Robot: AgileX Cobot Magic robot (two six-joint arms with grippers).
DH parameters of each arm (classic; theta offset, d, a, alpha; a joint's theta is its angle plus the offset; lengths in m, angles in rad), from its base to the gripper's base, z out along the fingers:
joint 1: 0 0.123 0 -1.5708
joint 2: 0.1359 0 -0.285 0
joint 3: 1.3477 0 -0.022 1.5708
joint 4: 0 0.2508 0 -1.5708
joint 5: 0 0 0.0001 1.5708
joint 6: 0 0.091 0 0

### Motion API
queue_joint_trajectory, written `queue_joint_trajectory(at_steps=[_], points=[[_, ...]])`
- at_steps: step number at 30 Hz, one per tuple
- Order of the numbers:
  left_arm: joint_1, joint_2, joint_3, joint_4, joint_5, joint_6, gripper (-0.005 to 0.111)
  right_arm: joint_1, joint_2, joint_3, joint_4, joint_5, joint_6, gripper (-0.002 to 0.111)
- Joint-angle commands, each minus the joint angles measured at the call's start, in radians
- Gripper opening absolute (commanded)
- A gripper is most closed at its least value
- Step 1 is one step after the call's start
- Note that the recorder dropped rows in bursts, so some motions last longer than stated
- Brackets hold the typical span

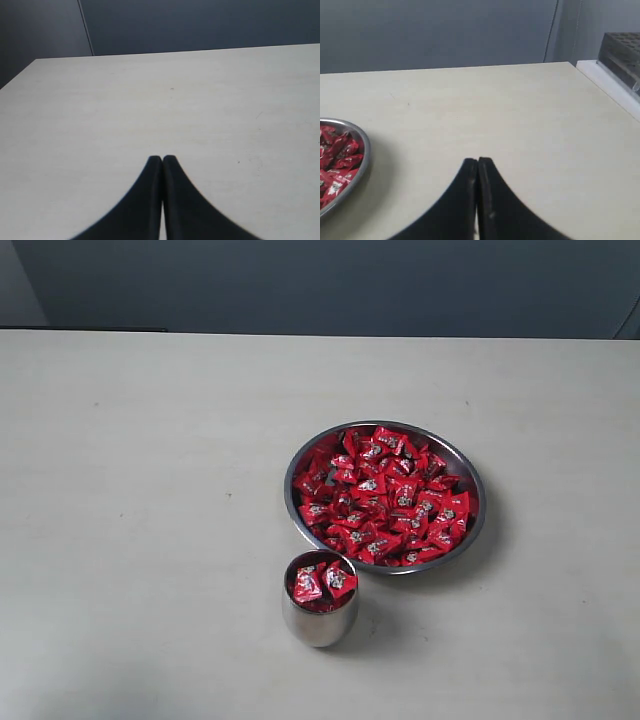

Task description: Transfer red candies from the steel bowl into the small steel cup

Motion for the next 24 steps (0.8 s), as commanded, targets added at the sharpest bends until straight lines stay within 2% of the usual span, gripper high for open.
queue_joint_trajectory(at_steps=[1,24], points=[[-0.007,-0.005,0.005,0.002,-0.008,-0.001,0.0,0.04,-0.026,0.017,0.001,0.005,-0.019,-0.001],[-0.007,-0.005,0.005,0.002,-0.008,-0.001,0.0,0.045,-0.037,0.049,0.003,-0.017,-0.057,-0.001]])
